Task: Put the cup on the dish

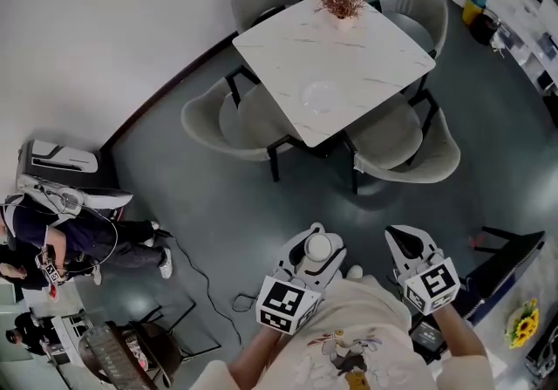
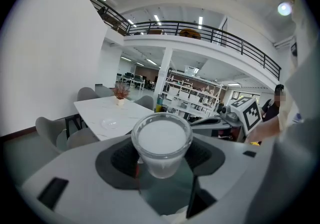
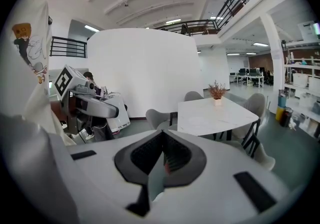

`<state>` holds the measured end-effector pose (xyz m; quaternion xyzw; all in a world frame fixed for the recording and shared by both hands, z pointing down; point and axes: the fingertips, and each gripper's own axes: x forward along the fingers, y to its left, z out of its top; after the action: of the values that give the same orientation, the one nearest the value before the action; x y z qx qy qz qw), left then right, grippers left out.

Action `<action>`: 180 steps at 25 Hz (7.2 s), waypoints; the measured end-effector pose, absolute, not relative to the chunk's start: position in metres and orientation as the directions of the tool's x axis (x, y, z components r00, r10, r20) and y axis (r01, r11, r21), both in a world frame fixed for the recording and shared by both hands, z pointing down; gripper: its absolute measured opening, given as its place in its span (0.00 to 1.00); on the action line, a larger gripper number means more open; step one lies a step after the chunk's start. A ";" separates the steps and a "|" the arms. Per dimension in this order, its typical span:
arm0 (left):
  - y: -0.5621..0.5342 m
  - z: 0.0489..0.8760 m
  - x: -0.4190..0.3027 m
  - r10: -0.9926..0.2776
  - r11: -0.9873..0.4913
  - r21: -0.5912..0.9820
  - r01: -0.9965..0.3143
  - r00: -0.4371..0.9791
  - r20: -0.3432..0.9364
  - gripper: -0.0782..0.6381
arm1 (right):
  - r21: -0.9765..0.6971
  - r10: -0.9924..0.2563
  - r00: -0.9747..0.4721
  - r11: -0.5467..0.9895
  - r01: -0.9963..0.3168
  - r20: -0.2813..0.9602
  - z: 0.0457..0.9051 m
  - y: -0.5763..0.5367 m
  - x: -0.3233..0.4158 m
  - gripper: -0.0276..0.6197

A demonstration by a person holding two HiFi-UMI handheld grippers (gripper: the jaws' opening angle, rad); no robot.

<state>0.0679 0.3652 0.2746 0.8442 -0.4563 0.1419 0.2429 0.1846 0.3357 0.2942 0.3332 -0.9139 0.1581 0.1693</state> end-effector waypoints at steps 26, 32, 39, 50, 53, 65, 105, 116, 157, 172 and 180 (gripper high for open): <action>0.277 0.294 -0.049 -0.696 -0.466 0.309 -0.829 0.560 0.450 0.48 | -0.156 -0.578 -0.677 0.697 -0.700 0.455 0.307 0.240 0.089 0.05; 0.236 0.289 -0.047 -0.704 -0.445 0.313 -0.839 0.544 0.458 0.48 | -0.195 -0.564 -0.697 0.698 -0.689 0.442 0.311 0.193 0.084 0.05; 0.169 0.290 -0.043 -0.709 -0.451 0.267 -0.852 0.523 0.473 0.48 | -0.166 -0.553 -0.730 0.740 -0.652 0.401 0.307 0.123 0.084 0.05; 0.074 0.291 -0.031 -0.713 -0.446 0.241 -0.862 0.504 0.488 0.48 | -0.118 -0.487 -0.794 0.822 -0.557 0.363 0.300 0.026 0.073 0.05; 0.052 0.295 -0.027 -0.718 -0.441 0.231 -0.867 0.495 0.489 0.48 | -0.105 -0.459 -0.814 0.846 -0.523 0.356 0.299 0.010 0.072 0.05; 0.004 0.309 -0.017 -0.742 -0.373 0.211 -0.903 0.427 0.516 0.48 | -0.123 -0.365 -0.859 0.894 -0.431 0.359 0.314 -0.030 0.071 0.05; -0.084 0.460 -0.015 -0.731 -0.378 0.095 -0.921 0.360 0.580 0.48 | -0.170 -0.338 -0.793 0.862 -0.477 0.507 0.474 -0.094 0.052 0.05; -0.102 0.508 -0.015 -0.746 -0.347 0.094 -0.933 0.335 0.575 0.48 | -0.100 -0.305 -0.785 0.902 -0.420 0.539 0.514 -0.101 0.044 0.05; -0.156 0.581 0.002 -0.767 -0.422 -0.004 -0.907 0.354 0.536 0.48 | -0.221 -0.310 -0.735 0.820 -0.527 0.602 0.573 -0.118 0.053 0.05; -0.157 0.568 0.002 -0.779 -0.454 0.034 -0.891 0.415 0.469 0.49 | -0.207 -0.332 -0.721 0.810 -0.548 0.608 0.568 -0.126 0.050 0.05; -0.141 0.564 -0.010 -0.769 -0.435 0.061 -0.898 0.406 0.494 0.49 | -0.185 -0.362 -0.719 0.808 -0.560 0.593 0.554 -0.126 0.048 0.05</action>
<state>-0.0098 -0.1411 0.5644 0.8229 -0.5066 0.2010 0.1607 0.0477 -0.1263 0.5545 0.2535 -0.9097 0.1788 0.2761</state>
